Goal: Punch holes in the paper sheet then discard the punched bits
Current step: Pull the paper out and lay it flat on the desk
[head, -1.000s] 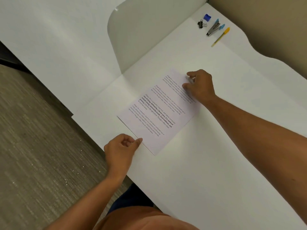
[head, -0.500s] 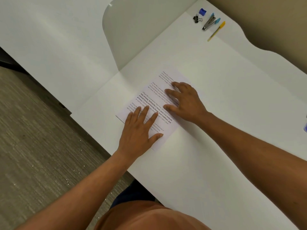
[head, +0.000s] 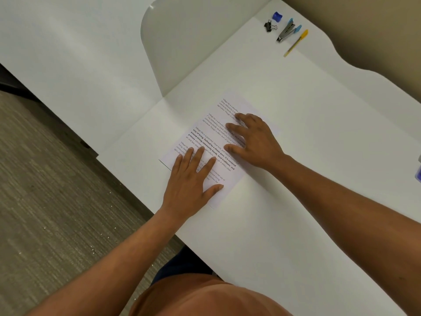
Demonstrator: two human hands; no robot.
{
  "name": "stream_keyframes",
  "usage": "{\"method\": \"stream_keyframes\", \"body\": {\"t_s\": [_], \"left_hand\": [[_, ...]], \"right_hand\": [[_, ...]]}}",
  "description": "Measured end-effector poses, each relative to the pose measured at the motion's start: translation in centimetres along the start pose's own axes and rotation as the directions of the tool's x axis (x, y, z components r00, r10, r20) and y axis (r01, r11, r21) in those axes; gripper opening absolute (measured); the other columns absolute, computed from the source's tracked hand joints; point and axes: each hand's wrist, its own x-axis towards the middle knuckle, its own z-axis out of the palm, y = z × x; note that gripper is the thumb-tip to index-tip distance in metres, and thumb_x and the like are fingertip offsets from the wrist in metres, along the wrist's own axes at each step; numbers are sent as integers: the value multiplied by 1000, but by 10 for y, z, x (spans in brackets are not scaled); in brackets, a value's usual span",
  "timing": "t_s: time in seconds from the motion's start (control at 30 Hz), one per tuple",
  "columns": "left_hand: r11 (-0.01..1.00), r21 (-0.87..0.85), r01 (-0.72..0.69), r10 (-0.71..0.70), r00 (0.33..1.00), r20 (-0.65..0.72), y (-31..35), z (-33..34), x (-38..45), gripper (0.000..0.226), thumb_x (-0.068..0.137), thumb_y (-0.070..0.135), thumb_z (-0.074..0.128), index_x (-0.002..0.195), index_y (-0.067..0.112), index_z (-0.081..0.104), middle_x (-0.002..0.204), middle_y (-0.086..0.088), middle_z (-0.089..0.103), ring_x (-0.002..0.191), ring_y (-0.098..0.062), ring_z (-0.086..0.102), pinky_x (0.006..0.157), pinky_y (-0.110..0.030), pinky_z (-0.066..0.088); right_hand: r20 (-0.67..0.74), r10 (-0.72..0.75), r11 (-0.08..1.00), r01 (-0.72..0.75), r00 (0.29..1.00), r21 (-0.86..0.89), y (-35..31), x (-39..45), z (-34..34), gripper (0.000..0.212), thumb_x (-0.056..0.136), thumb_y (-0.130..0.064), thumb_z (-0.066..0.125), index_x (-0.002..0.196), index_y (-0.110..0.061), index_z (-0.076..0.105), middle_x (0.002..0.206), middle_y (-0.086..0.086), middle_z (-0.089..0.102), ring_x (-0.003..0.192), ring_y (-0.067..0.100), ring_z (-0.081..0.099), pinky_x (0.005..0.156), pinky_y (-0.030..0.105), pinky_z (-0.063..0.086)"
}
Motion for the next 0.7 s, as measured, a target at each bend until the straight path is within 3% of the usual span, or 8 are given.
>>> {"method": "stream_keyframes", "body": {"t_s": [0.23,0.43,0.7], "left_hand": [[1000,-30,7,-7,1000,3,1,-4,0,79,98,74,45,161,26,46,175,-12,29,162,-35,27,131,-56,24],[995,-63,-82,75,992,-101,27,-21,7,78,102,72,39,164,25,40,177,-13,20,165,-33,16,130,-63,19],[954,-31,-299,295,950,-106,123,-18,33,79,104,71,39,168,26,28,179,-11,12,167,-32,6,133,-61,8]], "right_hand": [[-4,2,1000,-2,1000,9,0,-1,-1,66,93,-58,67,149,-26,56,163,8,41,149,32,36,123,46,29],[-312,145,985,-106,939,137,4,-32,-7,53,103,-48,56,150,-23,54,159,3,48,148,24,42,122,43,35],[-441,286,958,-269,851,102,54,-165,-1,54,107,-33,55,157,-20,42,165,4,39,155,24,33,128,50,23]]}}
